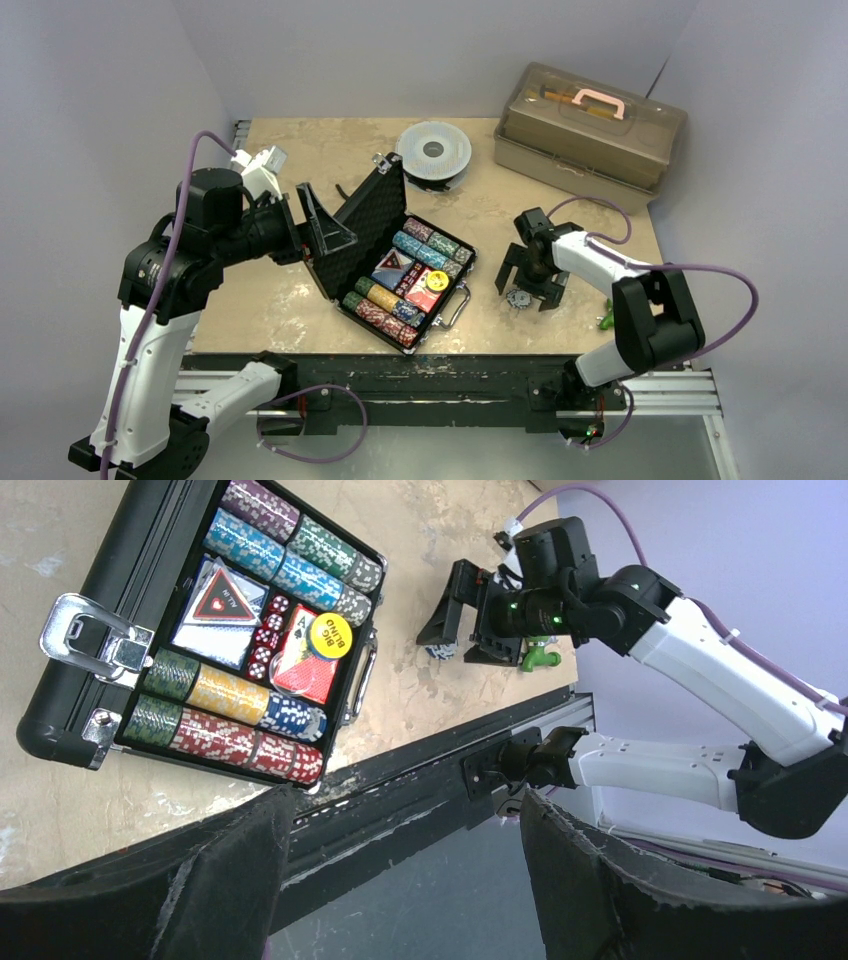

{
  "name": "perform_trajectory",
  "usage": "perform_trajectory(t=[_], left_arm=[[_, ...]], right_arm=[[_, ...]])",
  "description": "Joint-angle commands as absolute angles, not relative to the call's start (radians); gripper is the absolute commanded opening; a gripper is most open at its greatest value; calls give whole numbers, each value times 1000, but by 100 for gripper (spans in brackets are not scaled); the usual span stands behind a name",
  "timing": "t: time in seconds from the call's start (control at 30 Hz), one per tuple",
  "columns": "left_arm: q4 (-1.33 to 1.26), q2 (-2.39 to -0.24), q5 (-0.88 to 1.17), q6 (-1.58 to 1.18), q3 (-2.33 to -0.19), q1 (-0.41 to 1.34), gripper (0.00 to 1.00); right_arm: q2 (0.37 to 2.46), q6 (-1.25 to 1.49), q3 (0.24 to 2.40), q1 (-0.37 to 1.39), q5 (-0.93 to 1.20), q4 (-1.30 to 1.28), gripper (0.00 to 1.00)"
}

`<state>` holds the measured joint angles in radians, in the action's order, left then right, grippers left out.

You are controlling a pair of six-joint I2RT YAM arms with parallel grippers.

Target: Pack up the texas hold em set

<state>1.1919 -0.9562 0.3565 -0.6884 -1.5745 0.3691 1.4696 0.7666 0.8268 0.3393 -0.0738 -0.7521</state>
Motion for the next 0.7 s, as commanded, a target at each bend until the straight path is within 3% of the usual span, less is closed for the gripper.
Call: perform_trajectory(t=[0.0, 0.33, 0.5, 0.67], left_arm=[[1166, -939, 371, -687, -1570, 374, 80], [1182, -902, 361, -683, -1549, 374, 80], [1199, -886, 343, -672, -1555, 374, 80], [1201, -885, 337, -666, -1559, 374, 80]], right_arm=[[1510, 888, 850, 339, -29, -802, 99], [1533, 1012, 892, 338, -89, -809, 92], [1563, 1000, 924, 338, -109, -793, 74], [1599, 973, 949, 344, -122, -801, 67]])
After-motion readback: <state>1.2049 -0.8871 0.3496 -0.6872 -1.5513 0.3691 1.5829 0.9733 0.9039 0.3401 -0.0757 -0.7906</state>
